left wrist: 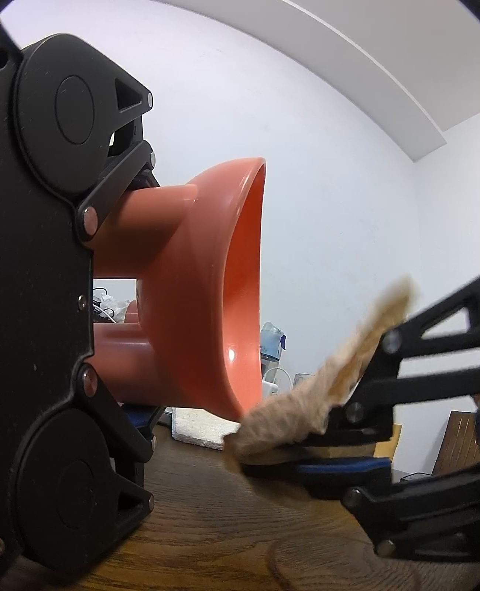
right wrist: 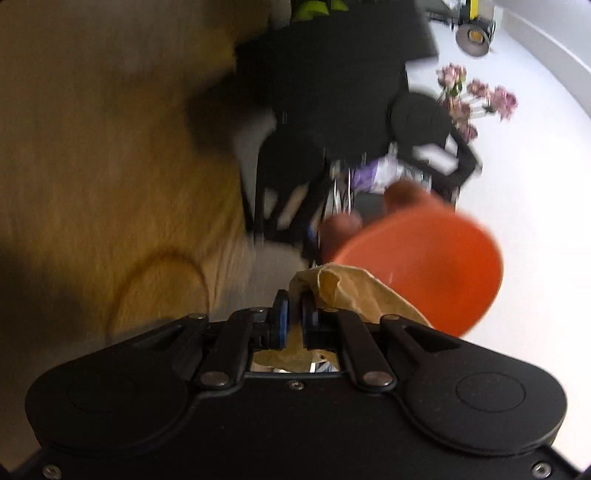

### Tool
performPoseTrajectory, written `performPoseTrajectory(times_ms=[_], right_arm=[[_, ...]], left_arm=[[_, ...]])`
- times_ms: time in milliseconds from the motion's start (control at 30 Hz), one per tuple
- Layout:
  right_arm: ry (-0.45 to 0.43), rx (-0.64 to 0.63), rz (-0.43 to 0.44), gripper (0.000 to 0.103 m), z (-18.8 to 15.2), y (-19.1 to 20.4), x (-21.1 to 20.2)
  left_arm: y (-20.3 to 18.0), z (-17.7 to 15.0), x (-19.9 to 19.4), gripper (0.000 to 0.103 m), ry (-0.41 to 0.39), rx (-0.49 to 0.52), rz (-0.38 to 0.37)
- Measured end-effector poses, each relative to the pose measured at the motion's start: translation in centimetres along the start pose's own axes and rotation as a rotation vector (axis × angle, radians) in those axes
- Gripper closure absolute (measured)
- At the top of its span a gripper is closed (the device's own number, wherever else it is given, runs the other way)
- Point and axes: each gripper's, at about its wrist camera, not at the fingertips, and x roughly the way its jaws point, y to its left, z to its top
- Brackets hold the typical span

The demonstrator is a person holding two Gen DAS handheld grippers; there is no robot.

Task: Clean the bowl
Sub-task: 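Wipe the paper towel inside and along the bowl rim with the right gripper, then sweep the paper towel across the bowl interior with the right gripper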

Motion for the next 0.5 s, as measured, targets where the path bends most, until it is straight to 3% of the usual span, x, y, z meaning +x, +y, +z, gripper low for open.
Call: performPoseTrajectory(times_ms=[167, 333, 500], right_arm=[[-0.085, -0.004, -0.051, 0.097, 2.4, -1.0, -1.6], [-0.143, 0.012, -0.175, 0.097, 4.5, -5.0, -2.2], [-0.107, 0.055, -0.33, 0.097, 5.0, -9.8, 0.2]], left_arm=[[0.2, -0.1, -0.2, 0.006, -0.002, 0.003, 0.003], [0.3, -0.2, -0.4, 0.006, -0.002, 0.005, 0.003], [0.4, -0.3, -0.6, 0.006, -0.009, 0.014, 0.012]])
